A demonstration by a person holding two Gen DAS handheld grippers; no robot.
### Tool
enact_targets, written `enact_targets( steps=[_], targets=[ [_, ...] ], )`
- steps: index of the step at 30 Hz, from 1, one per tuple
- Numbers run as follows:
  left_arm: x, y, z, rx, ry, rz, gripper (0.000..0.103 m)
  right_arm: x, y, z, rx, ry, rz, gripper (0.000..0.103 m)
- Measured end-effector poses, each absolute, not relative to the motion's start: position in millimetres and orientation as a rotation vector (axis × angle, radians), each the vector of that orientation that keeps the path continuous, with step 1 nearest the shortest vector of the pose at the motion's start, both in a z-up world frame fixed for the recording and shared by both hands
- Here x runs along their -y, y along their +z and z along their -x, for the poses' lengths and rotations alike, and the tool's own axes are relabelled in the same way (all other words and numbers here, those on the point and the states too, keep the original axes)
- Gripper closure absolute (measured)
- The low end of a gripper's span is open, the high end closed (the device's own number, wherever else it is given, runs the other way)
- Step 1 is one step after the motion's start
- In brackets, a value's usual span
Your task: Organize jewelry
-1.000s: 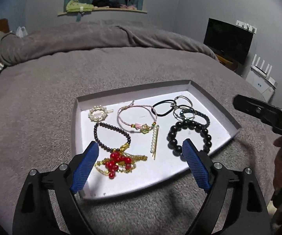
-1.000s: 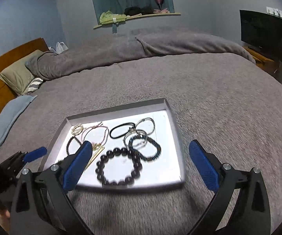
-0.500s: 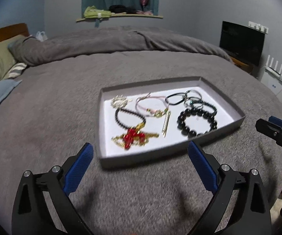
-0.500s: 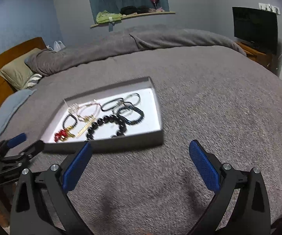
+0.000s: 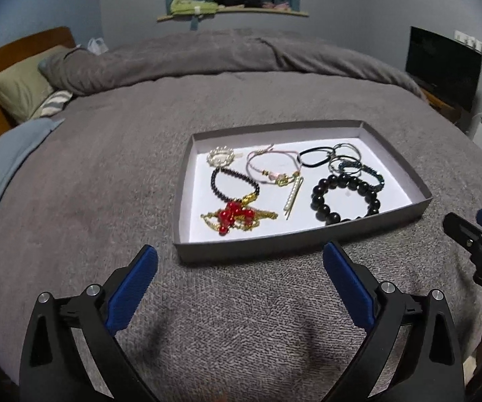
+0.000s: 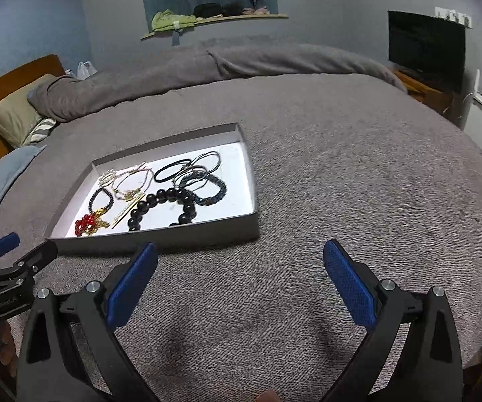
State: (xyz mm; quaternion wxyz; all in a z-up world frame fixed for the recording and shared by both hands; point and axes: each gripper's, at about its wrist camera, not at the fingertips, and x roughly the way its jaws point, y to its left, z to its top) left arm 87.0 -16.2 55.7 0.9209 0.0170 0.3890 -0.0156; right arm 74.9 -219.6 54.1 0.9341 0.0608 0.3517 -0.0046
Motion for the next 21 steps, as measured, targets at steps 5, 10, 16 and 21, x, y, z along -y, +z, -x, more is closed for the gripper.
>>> enact_targets(
  steps=[5, 10, 16, 21],
  targets=[
    [-1.7, 56.3, -84.6, -0.813, -0.058, 0.150, 0.005, 215.5, 54.1, -80.1, -0.763, -0.033, -0.100, 0.005],
    [-17.9, 54.6, -82.2, -0.791, -0.127, 0.273, 0.005, 207.8, 46.1, -85.1, -0.839, -0.048, -0.030, 0.005],
    [-1.0, 54.0, -80.5, -0.805, -0.071, 0.102, 0.005, 209.2, 39.2, -83.2, -0.848, 0.005, -0.073, 0.005],
    [10.8, 51.1, -79.4, -0.832, -0.075, 0.035, 0.005, 210.0, 42.7, -79.1, -0.829, -0.003, -0.078, 0.005]
  ],
)
